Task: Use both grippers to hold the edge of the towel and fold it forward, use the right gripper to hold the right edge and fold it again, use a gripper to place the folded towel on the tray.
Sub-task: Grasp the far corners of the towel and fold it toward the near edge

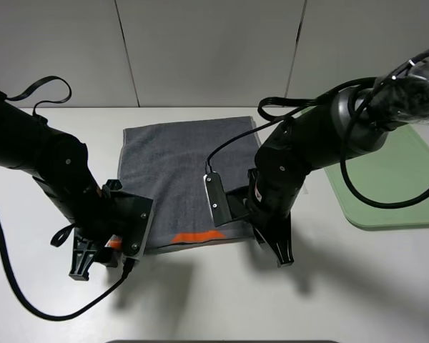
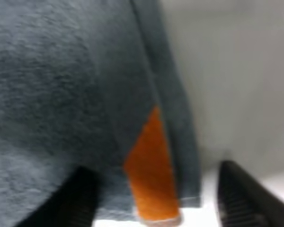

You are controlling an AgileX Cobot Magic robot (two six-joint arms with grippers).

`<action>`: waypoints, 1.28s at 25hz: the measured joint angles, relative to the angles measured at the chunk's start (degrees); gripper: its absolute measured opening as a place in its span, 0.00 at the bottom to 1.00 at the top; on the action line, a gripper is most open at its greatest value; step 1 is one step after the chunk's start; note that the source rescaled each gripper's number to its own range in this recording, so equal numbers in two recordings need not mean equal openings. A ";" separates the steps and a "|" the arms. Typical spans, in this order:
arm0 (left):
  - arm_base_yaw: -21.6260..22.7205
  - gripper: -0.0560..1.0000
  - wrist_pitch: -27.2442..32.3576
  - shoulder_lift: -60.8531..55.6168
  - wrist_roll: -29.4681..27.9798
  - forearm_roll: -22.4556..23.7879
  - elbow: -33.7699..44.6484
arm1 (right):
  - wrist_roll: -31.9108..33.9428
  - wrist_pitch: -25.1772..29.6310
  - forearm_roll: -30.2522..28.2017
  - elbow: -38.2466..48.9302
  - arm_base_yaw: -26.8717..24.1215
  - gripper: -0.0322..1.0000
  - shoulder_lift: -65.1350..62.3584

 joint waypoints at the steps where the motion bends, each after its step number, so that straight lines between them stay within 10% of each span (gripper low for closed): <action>1: 0.00 0.45 -0.20 0.00 0.00 0.00 0.00 | 0.00 -0.41 0.00 0.00 0.00 0.26 0.00; 9: 0.00 0.06 -0.96 0.01 0.18 -0.18 -0.22 | 0.12 -1.81 -0.43 0.00 -0.05 0.04 0.13; 32: 0.00 0.06 2.81 -0.11 0.12 -0.47 -0.33 | 6.39 2.27 -0.65 -1.96 0.00 0.04 0.28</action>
